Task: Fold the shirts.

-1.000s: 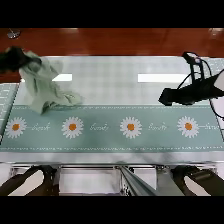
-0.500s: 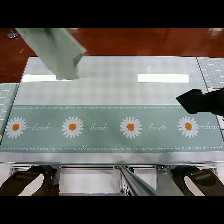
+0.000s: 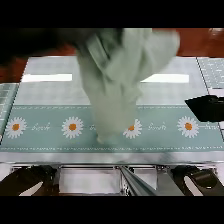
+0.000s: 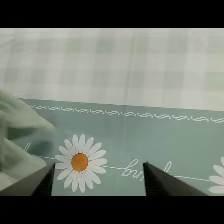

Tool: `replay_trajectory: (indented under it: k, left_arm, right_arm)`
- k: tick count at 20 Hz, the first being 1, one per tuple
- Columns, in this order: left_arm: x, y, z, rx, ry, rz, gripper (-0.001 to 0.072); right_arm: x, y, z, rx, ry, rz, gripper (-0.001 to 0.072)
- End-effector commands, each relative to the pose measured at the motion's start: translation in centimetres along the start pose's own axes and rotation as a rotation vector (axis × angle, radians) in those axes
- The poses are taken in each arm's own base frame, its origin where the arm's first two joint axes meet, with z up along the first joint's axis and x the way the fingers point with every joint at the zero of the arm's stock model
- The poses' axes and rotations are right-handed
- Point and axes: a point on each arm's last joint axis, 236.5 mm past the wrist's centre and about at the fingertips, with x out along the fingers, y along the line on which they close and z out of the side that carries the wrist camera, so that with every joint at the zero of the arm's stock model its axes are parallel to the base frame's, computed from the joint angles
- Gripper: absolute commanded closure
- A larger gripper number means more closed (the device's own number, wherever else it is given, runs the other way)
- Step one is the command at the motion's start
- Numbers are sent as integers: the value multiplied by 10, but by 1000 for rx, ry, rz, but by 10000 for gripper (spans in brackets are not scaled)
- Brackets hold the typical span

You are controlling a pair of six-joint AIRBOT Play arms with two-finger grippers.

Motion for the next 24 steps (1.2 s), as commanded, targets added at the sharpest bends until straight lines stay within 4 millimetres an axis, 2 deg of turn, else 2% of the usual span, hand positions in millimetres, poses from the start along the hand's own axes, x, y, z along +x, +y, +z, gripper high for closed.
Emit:
replay_trajectory:
  k: [1, 3, 5, 7, 10, 11, 12, 13, 14, 15, 16, 17, 18, 19, 20, 21, 22, 23, 24]
  left_arm:
    - [39, 55, -114, -160, 172, 86, 674]
    - [37, 100, -171, -245, 267, 180, 674]
    - [23, 142, -215, -315, 348, 270, 674]
    - [3, 166, -246, -363, 444, 320, 674]
    - [-33, 200, -292, -346, 617, 409, 667]
    - [-41, 209, -303, -387, 642, 441, 544]
    - [-50, 216, -311, -426, 667, 473, 130]
    - [-58, 224, -313, -428, 685, 502, 0]
    - [-68, 233, -307, -424, 698, 532, 2]
    - [-80, 240, -292, -449, 698, 560, 2]
    - [-90, 244, -270, -466, 672, 572, 2]
    - [-99, 249, -242, -458, 614, 586, 2]
    - [-111, 254, -212, -449, 533, 609, 2]
    - [-123, 256, -191, -438, 464, 633, 2]
    - [-136, 259, -183, -437, 412, 663, 3]
    - [-147, 260, -191, -459, 397, 685, 3]
    - [-156, 261, -214, -537, 411, 706, 3]
    - [-159, 256, -251, -656, 458, 706, 4]
    - [-153, 242, -285, -769, 515, 650, 4]
  right_arm:
    - [-2, -3, 0, 3, -3, -15, 88]
    - [-1, -5, 0, 3, -5, -22, 88]
    - [2, -8, -2, 3, 0, -32, 88]
    - [15, -15, -9, 7, 19, -50, 88]
    - [48, -26, -35, 37, 83, -62, 88]
    - [62, -31, -44, 62, 97, -67, 88]
    - [74, -33, -51, 91, 103, -63, 88]
    - [87, -34, -55, 106, 104, -54, 88]
    - [98, -35, -55, 122, 102, -47, 88]
    - [106, -31, -47, 149, 91, -25, 88]
    - [105, -29, -30, 126, 54, -5, 88]
    - [99, -46, -9, 128, 10, -53, 88]
    - [90, -73, 9, 159, -34, -133, 88]
    - [80, -110, 18, 214, -66, -229, 88]
    - [70, -145, 14, 287, -75, -316, 88]
    - [64, -178, -3, 367, -55, -389, 88]
    - [62, -200, -26, 421, -11, -433, 88]
    - [69, -212, -52, 481, 31, -450, 88]
    - [84, -210, -73, 548, 52, -423, 88]
